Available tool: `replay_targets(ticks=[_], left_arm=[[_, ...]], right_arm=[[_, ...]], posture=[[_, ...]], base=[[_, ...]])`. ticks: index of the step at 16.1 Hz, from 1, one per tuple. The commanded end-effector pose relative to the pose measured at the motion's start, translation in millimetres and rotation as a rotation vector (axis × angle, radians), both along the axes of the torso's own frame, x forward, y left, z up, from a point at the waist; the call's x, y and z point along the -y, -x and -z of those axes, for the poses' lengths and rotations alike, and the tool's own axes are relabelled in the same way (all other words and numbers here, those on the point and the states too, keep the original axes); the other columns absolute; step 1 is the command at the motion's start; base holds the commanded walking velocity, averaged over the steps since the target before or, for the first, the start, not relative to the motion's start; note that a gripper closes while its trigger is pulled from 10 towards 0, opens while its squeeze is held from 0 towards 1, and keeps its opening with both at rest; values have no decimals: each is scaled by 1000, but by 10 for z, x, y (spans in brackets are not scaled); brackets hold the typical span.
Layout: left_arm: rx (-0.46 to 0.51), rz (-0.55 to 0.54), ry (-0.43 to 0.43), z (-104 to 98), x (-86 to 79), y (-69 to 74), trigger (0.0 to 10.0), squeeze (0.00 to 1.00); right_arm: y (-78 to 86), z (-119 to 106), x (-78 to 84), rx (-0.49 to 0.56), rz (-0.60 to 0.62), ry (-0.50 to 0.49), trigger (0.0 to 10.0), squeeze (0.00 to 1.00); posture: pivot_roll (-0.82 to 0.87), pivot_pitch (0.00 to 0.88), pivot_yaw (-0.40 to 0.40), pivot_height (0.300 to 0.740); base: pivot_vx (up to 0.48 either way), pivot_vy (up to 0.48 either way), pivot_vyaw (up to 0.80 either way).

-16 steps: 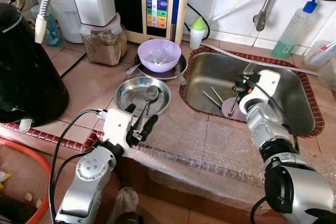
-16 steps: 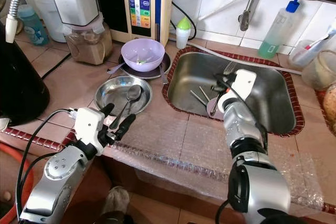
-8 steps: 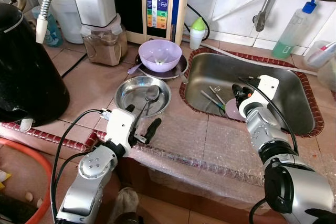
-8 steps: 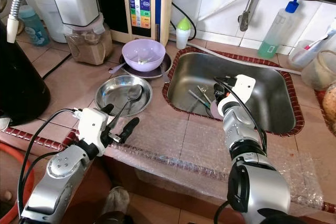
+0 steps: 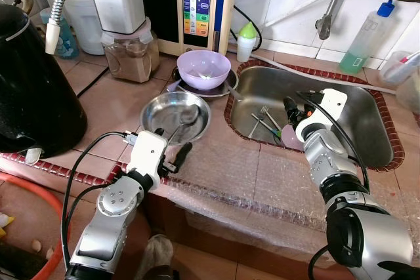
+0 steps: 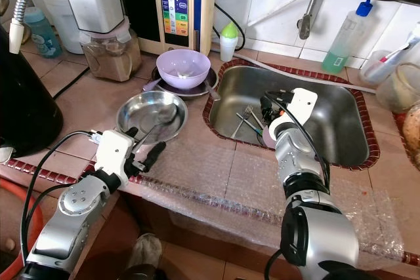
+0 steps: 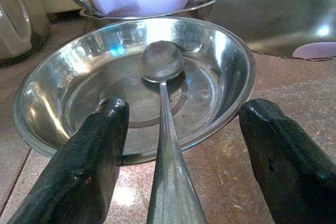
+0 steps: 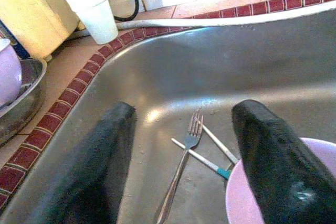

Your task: Kitchen organization

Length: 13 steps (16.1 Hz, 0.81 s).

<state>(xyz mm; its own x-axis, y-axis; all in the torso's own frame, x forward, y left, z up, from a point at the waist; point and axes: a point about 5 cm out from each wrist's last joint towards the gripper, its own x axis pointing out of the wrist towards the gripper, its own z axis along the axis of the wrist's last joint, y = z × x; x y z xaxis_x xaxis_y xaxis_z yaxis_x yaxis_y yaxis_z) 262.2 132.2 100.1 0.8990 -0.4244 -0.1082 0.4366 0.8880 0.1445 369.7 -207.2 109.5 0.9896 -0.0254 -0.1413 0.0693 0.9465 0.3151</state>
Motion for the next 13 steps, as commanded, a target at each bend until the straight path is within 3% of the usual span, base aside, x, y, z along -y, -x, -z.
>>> replay_targets(ticks=[1, 6, 13], left_arm=[[-48, -44, -37, 95, -70, -8, 0, 0], [-45, -44, -30, 62, -71, 16, 0, 0], [0, 35, -130, -88, 28, 106, 0, 0]], right_arm=[[-22, -61, 3, 23, 2, -3, 10000, 1000], [-26, -77, -5, 28, -4, -3, 10000, 1000], [-46, -107, -26, 33, -15, -8, 10000, 1000]], posture=[[44, 0, -5, 740], [46, 0, -8, 740], [55, 0, -12, 740]], base=[[0, 0, 0], [0, 0, 0], [0, 0, 0]])
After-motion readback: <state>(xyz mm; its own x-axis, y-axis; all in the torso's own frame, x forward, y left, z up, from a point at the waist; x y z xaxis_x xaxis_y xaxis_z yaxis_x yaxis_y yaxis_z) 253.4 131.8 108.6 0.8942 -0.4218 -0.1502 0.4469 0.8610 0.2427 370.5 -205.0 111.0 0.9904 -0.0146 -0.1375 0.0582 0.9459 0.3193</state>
